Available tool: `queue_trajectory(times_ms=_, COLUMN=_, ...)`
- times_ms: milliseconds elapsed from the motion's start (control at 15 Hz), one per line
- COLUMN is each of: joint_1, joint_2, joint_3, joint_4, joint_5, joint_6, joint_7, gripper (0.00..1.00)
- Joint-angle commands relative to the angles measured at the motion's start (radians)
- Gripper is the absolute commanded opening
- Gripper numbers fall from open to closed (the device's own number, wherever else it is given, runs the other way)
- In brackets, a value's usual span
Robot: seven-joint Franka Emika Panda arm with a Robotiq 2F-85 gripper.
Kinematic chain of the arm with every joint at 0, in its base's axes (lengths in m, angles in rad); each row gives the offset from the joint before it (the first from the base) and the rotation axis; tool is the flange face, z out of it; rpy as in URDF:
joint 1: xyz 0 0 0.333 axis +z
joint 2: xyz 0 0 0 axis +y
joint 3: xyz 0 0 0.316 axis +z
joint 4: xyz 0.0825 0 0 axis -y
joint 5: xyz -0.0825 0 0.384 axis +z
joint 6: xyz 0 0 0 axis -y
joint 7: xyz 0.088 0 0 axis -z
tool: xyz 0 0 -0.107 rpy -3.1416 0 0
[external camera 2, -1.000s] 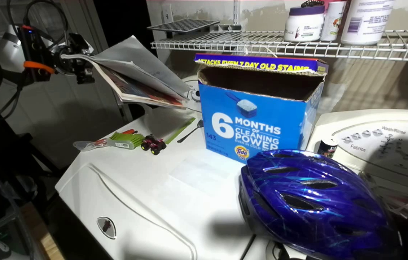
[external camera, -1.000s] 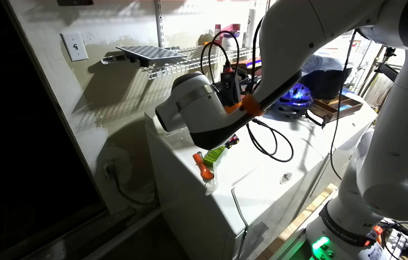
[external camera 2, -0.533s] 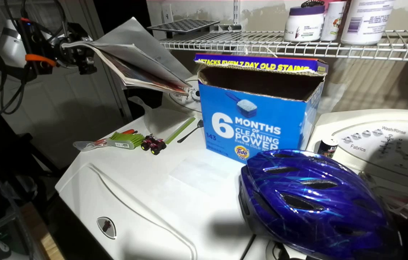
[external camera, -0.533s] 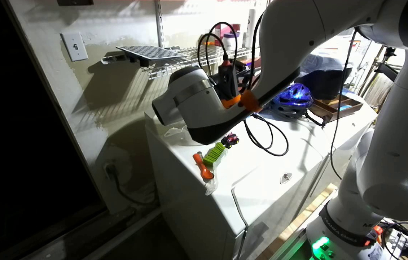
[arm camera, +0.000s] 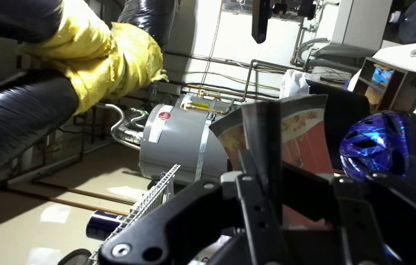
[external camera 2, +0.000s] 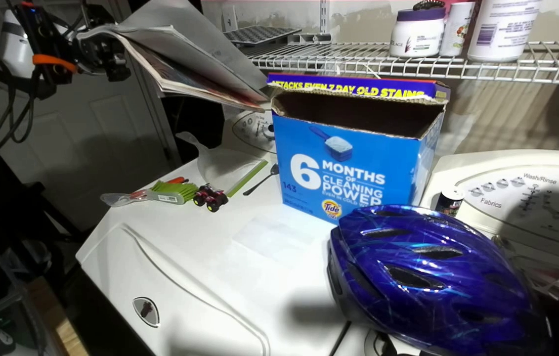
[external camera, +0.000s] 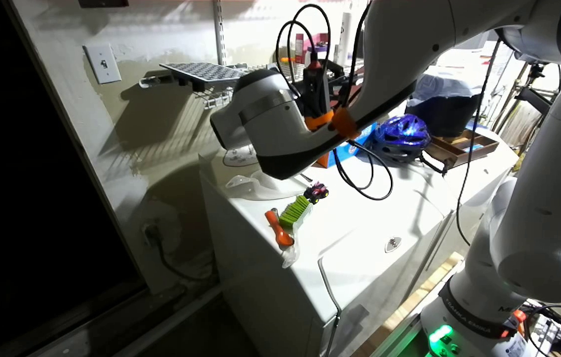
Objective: Put the magazine on the first bottom shelf
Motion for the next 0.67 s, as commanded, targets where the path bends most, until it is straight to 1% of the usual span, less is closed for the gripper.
queue_trajectory(times_ms=0, joint_1=-0.023, joint_2=-0.051, joint_3=-0.03, joint_4=-0.003, joint_5=-0.097, joint_6=0.001, joint_7=-0.065, gripper=0.03)
queue_trajectory(times_ms=133, joint_1=-0.034, joint_2=-0.059, joint_3=-0.039, joint_4=0.006, joint_5=-0.127, joint_6=0.003, joint_7=-0.078, gripper=0.03)
queue_trajectory(times_ms=267, joint_1=-0.031, joint_2=-0.057, joint_3=-0.031, joint_4=0.03, joint_5=-0.148, joint_6=-0.014, joint_7=-0.089, gripper=0.03)
queue_trajectory(times_ms=600, joint_1=-0.028, joint_2=-0.049, joint_3=-0.019, joint_4=0.067, joint_5=-0.165, joint_6=0.009, joint_7=-0.093, gripper=0.03)
